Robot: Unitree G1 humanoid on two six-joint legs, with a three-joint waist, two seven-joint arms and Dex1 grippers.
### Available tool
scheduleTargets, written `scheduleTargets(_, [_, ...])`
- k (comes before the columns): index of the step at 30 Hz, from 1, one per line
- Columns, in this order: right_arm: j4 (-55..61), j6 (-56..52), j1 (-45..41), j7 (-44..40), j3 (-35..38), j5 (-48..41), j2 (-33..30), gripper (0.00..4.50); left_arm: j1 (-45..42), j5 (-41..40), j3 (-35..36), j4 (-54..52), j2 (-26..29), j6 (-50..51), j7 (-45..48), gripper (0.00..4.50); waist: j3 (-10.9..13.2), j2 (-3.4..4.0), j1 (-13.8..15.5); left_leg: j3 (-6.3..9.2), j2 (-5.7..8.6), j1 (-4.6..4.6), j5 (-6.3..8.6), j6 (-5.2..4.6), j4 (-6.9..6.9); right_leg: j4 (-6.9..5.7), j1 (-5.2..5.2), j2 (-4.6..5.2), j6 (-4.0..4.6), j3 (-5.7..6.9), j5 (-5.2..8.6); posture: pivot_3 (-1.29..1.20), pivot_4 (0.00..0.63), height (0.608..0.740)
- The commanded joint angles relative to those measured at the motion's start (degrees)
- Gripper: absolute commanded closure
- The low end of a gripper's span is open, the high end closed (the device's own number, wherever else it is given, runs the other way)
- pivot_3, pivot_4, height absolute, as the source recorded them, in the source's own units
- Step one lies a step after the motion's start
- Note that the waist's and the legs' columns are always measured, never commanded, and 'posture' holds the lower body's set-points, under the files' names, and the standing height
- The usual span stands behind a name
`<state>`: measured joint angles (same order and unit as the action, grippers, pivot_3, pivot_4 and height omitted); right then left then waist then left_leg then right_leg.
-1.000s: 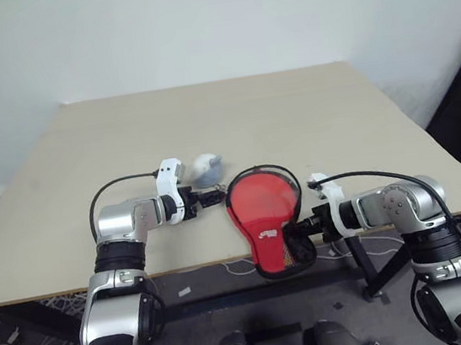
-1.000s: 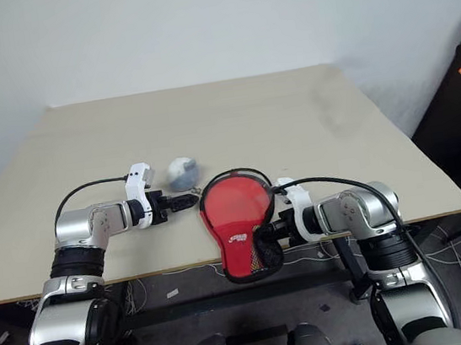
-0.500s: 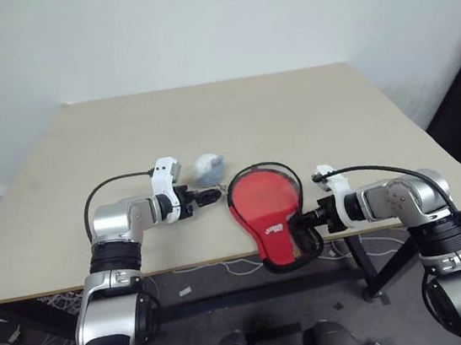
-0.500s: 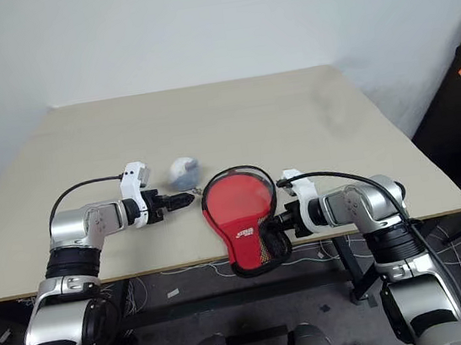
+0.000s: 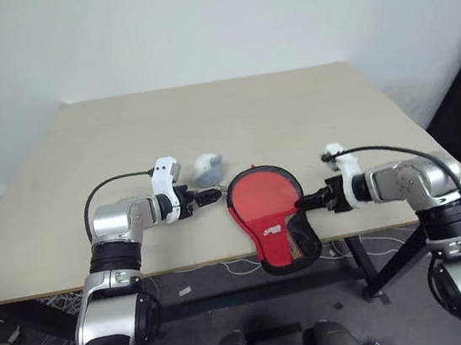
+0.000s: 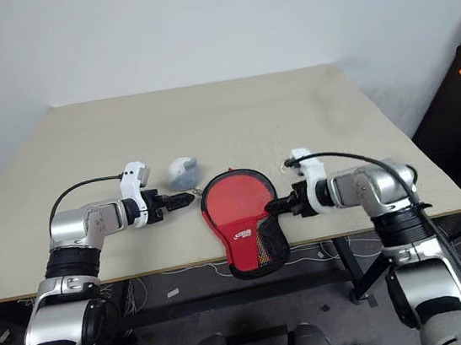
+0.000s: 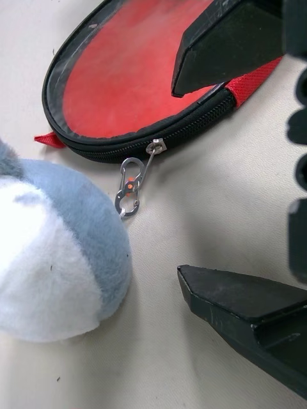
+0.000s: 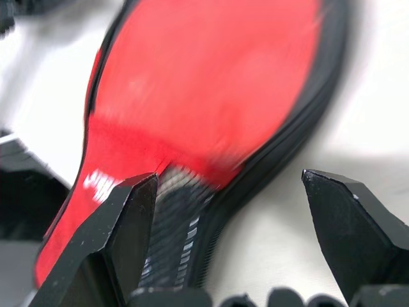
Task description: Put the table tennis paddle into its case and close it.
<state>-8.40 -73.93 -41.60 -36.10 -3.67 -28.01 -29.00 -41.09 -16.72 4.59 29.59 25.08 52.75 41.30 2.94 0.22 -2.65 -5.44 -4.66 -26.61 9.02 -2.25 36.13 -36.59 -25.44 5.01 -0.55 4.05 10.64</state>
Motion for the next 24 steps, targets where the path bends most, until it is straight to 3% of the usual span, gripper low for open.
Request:
scheduleTargets(1, [-1.2, 4.3, -3.7, -0.4, 2.6, 0.5, -0.4, 0.53, -1.3, -0.5, 0.2, -0.6, 0.7, -0.9, 0.5, 0.00, 0.0, 0.00, 0.0, 0.00, 0.00, 0.00, 0.00, 0.00, -0.02, 0.00, -0.01, 0.00, 0.00, 0.00, 0.00, 0.00, 0.000, 0.722])
scheduleTargets(5, [1.0, 15.6, -3.8, 2.2, 5.7, -0.2, 8.5, 0.53, -2.1, -0.3, 0.3, 0.6, 0.7, -1.5, 0.4, 0.00, 0.0, 0.00, -0.1, 0.04, -0.01, 0.02, 0.00, 0.00, -0.08, -0.01, -0.05, -0.08, 0.00, -0.03, 0.00, 0.00, 0.000, 0.722])
scheduleTargets(11, [-1.6, 21.3, -3.0, 2.7, 0.3, 2.7, 17.4, 0.53, -3.5, -0.4, 0.5, 2.2, 0.5, -2.3, 0.2, 0.00, 0.0, -0.01, 0.0, 0.17, 0.00, 0.03, -0.01, 0.01, 0.02, -0.08, -0.06, -0.04, 0.04, 0.10, -0.03, 0.00, 0.000, 0.722])
scheduleTargets(12, [-2.5, 23.0, -2.9, 3.0, -1.0, 3.9, 18.5, 0.69, -3.6, -0.4, 0.5, 2.4, 0.6, -2.4, 0.2, 0.00, 0.0, -0.01, 0.0, 0.13, 0.00, 0.04, -0.01, 0.01, 0.06, -0.05, -0.06, -0.04, 0.03, 0.09, -0.03, 0.00, 0.000, 0.722])
scheduleTargets(15, [-5.3, 26.3, -3.0, 3.6, -2.5, 5.8, 20.9, 1.44, -3.9, -0.5, 0.7, 2.7, 0.7, -2.6, 0.0, 0.00, 0.0, -0.02, 0.0, 0.05, 0.00, 0.03, 0.00, 0.00, 0.21, -0.04, -0.04, -0.01, 0.02, 0.03, -0.04, 0.00, 0.000, 0.722])
scheduleTargets(23, [-15.0, 34.1, -3.1, 3.9, -6.1, 11.4, 25.3, 4.34, -4.5, -0.5, 1.4, 3.8, 1.3, -3.1, -0.2, 0.00, 0.0, -0.03, 0.0, 0.03, -0.01, 0.03, 0.00, 0.01, 0.06, -0.07, -0.08, -0.03, 0.03, 0.02, -0.04, 0.00, 0.000, 0.722])
scheduleTargets(24, [-16.1, 35.1, -3.1, 3.9, -6.7, 12.3, 25.7, 4.45, -4.6, -0.5, 1.4, 3.8, 1.3, -3.1, -0.3, 0.00, 0.0, -0.03, 0.0, 0.03, -0.01, 0.03, 0.00, 0.01, 0.04, -0.09, -0.10, -0.05, 0.04, 0.02, -0.04, 0.00, 0.000, 0.722])
